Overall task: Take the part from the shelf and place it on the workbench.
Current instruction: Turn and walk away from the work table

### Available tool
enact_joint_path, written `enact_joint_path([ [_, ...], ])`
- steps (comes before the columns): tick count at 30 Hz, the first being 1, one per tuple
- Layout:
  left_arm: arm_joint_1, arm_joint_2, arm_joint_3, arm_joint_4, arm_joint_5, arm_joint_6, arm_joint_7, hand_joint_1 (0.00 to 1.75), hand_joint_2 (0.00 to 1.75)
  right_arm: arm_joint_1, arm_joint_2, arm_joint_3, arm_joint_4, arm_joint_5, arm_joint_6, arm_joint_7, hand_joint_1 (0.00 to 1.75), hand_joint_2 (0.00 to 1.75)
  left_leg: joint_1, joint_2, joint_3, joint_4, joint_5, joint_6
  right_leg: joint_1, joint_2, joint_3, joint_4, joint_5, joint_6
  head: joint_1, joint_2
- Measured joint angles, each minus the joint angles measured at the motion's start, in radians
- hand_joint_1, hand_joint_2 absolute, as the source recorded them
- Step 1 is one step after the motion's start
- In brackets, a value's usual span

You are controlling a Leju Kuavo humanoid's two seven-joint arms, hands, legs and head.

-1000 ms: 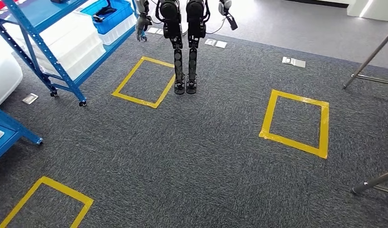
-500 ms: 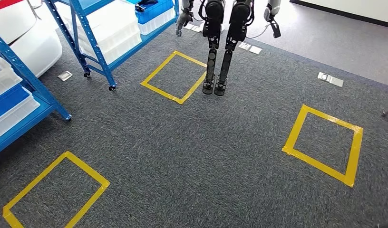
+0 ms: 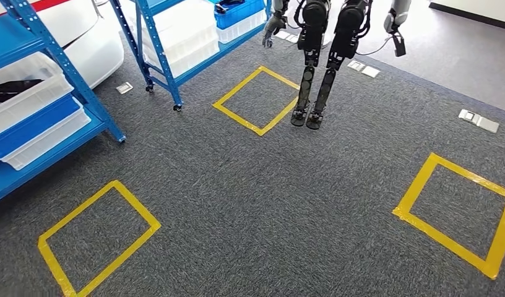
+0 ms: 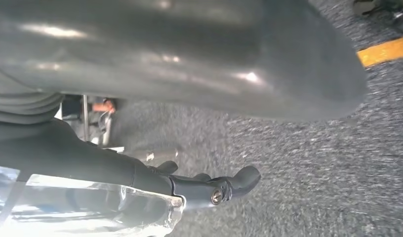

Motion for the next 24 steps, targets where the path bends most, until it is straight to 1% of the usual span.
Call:
enact_joint_path([
  [1,0.001,-0.004,0.000,0.000,-0.003,0.000,-0.009,0.00,0.00,0.000,0.000,0.000,0.000,-0.001,0.002,0.000,0.00,0.00,0.000,0.003,-0.011,0.020,0.003,0.000,0.002,-0.012,0.001,0.000,-0.001,-0.002,0.000,0.000],
  [2,0.003,-0.008,0.000,0.000,-0.006,0.000,-0.017,0.00,0.00,0.000,0.000,0.000,0.000,-0.001,0.003,0.000,0.00,0.00,0.001,0.005,-0.002,0.000,0.023,0.001,0.003,-0.023,0.002,0.000,-0.003,-0.004,0.000,0.000],
  [3,0.004,-0.010,0.000,0.000,-0.008,-0.001,-0.024,0.00,0.00,0.000,0.000,0.000,0.000,-0.001,0.004,0.000,0.00,0.00,0.000,0.011,0.027,-0.054,0.057,0.004,0.004,-0.034,0.005,0.000,-0.005,-0.004,0.000,0.000],
  [4,0.003,-0.012,0.000,0.000,-0.010,-0.003,-0.031,0.00,0.00,-0.001,0.001,0.000,0.000,-0.002,0.004,0.000,0.00,0.00,-0.001,0.030,0.064,-0.125,0.090,0.009,0.005,-0.043,0.007,0.000,-0.006,-0.005,0.000,0.000],
  [5,0.002,-0.013,0.000,0.000,-0.012,-0.005,-0.039,0.00,0.00,0.000,0.001,0.000,0.000,-0.004,0.003,0.000,0.00,0.00,-0.006,0.054,0.098,-0.190,0.113,0.014,0.010,-0.051,0.009,0.001,-0.009,-0.003,-0.001,0.000],
  [6,-0.001,-0.014,0.000,-0.001,-0.015,-0.009,-0.046,0.00,0.00,0.000,0.002,0.000,0.000,-0.006,0.002,0.000,0.00,0.00,-0.011,0.073,0.120,-0.235,0.125,0.019,0.014,-0.060,0.010,0.001,-0.012,0.000,0.000,0.000],
  [7,-0.003,-0.016,0.000,-0.001,-0.020,-0.015,-0.053,0.00,0.00,0.001,0.002,0.000,0.000,-0.010,-0.001,0.000,0.00,0.00,-0.015,0.084,0.129,-0.257,0.126,0.023,0.018,-0.069,0.010,0.001,-0.014,0.003,0.000,0.000],
  [8,-0.005,-0.017,0.000,-0.001,-0.027,-0.021,-0.058,0.00,0.00,0.002,0.003,-0.001,0.000,-0.015,-0.004,0.000,0.00,0.00,-0.019,0.080,0.127,-0.263,0.124,0.026,0.021,-0.079,0.011,0.000,-0.016,0.007,0.001,0.000],
  [9,-0.004,-0.018,-0.001,-0.002,-0.035,-0.028,-0.060,0.00,0.00,0.003,0.003,-0.002,-0.001,-0.019,-0.007,0.000,0.00,0.00,-0.017,0.066,0.127,-0.267,0.127,0.031,0.023,-0.089,0.011,-0.001,-0.018,0.011,0.001,0.000],
  [10,-0.003,-0.019,-0.002,-0.002,-0.045,-0.034,-0.061,0.00,0.00,0.004,0.003,-0.003,-0.001,-0.024,-0.011,0.000,0.00,0.00,-0.015,0.055,0.129,-0.272,0.131,0.035,0.022,-0.082,0.010,0.005,-0.023,0.015,0.001,0.000],
  [11,-0.002,-0.020,-0.003,-0.002,-0.053,-0.038,-0.060,0.00,0.00,0.007,0.004,-0.005,-0.001,-0.029,-0.016,-0.001,0.00,0.00,-0.011,0.044,0.132,-0.278,0.135,0.041,0.021,-0.062,0.002,0.027,-0.036,0.017,0.002,0.000],
  [12,-0.003,-0.020,-0.003,-0.002,-0.058,-0.041,-0.061,0.00,0.00,0.011,0.004,-0.008,-0.001,-0.036,-0.021,-0.003,0.00,0.00,-0.007,0.033,0.135,-0.283,0.140,0.046,0.019,-0.034,-0.017,0.069,-0.058,0.018,0.004,0.000],
  [13,-0.004,-0.021,-0.004,-0.002,-0.062,-0.042,-0.062,0.00,0.00,0.014,0.004,-0.014,-0.001,-0.043,-0.027,-0.006,0.00,0.00,-0.005,0.022,0.134,-0.284,0.141,0.048,0.014,-0.004,-0.044,0.128,-0.084,0.016,0.006,0.000],
  [14,-0.007,-0.021,-0.004,-0.002,-0.065,-0.042,-0.064,0.00,0.00,0.019,0.004,-0.020,-0.001,-0.050,-0.031,-0.010,0.00,0.00,-0.004,0.008,0.133,-0.284,0.142,0.050,0.013,0.013,-0.081,0.201,-0.114,0.014,0.007,0.000],
  [15,-0.008,-0.021,-0.004,-0.002,-0.067,-0.042,-0.066,0.00,0.00,0.023,0.003,-0.026,-0.001,-0.054,-0.034,-0.013,0.00,0.00,-0.004,-0.006,0.132,-0.284,0.142,0.050,0.010,0.020,-0.112,0.262,-0.134,0.015,0.009,0.000],
  [16,-0.009,-0.021,-0.004,-0.002,-0.069,-0.042,-0.066,0.00,0.00,0.027,0.003,-0.031,-0.001,-0.057,-0.035,-0.015,0.00,0.00,-0.003,-0.021,0.132,-0.283,0.143,0.050,0.008,0.022,-0.129,0.290,-0.137,0.020,0.009,0.000],
  [17,-0.008,-0.022,-0.004,-0.002,-0.069,-0.042,-0.067,0.00,0.00,0.030,0.003,-0.034,-0.001,-0.058,-0.036,-0.016,0.00,0.00,-0.003,-0.035,0.134,-0.283,0.142,0.050,0.005,0.024,-0.131,0.285,-0.125,0.029,0.009,0.000],
  [18,-0.008,-0.023,-0.004,-0.002,-0.070,-0.042,-0.067,0.00,0.00,0.032,0.002,-0.037,-0.001,-0.059,-0.036,-0.017,0.00,0.00,-0.002,-0.049,0.136,-0.282,0.142,0.048,0.001,0.029,-0.110,0.233,-0.096,0.040,0.009,0.000],
  [19,-0.008,-0.024,-0.004,-0.002,-0.070,-0.042,-0.067,0.00,0.00,0.034,0.002,-0.039,-0.001,-0.059,-0.036,-0.016,0.00,0.00,0.000,-0.061,0.137,-0.280,0.142,0.045,-0.004,0.041,-0.079,0.159,-0.062,0.051,0.010,0.000],
  [20,-0.009,-0.024,-0.004,-0.002,-0.070,-0.042,-0.067,0.00,0.00,0.034,0.001,-0.041,-0.001,-0.059,-0.036,-0.016,0.00,0.00,-0.002,-0.072,0.136,-0.276,0.139,0.040,-0.007,0.058,-0.052,0.094,-0.033,0.055,0.010,0.000],
  [21,-0.009,-0.025,-0.004,-0.002,-0.070,-0.042,-0.068,0.00,0.00,0.034,0.001,-0.044,-0.001,-0.059,-0.037,-0.017,0.00,0.00,-0.003,-0.081,0.134,-0.273,0.137,0.034,-0.009,0.070,-0.033,0.046,-0.012,0.054,0.010,0.000],
  [22,-0.009,-0.025,-0.004,-0.002,-0.070,-0.042,-0.068,0.00,0.00,0.033,0.001,-0.046,-0.001,-0.060,-0.037,-0.017,0.00,0.00,-0.005,-0.088,0.132,-0.271,0.135,0.028,-0.008,0.078,-0.025,0.023,-0.003,0.049,0.011,0.000],
  [23,-0.008,-0.024,-0.004,-0.002,-0.070,-0.042,-0.069,0.00,0.00,0.031,0.001,-0.048,-0.001,-0.060,-0.037,-0.017,0.00,0.00,-0.005,-0.094,0.130,-0.270,0.134,0.023,-0.006,0.076,-0.023,0.019,0.000,0.040,0.011,0.000],
  [24,-0.007,-0.024,-0.004,-0.002,-0.070,-0.042,-0.069,0.00,0.00,0.030,0.002,-0.050,-0.001,-0.060,-0.037,-0.017,0.00,0.00,-0.003,-0.099,0.128,-0.271,0.136,0.019,-0.007,0.066,-0.021,0.019,0.002,0.031,0.011,0.000],
])
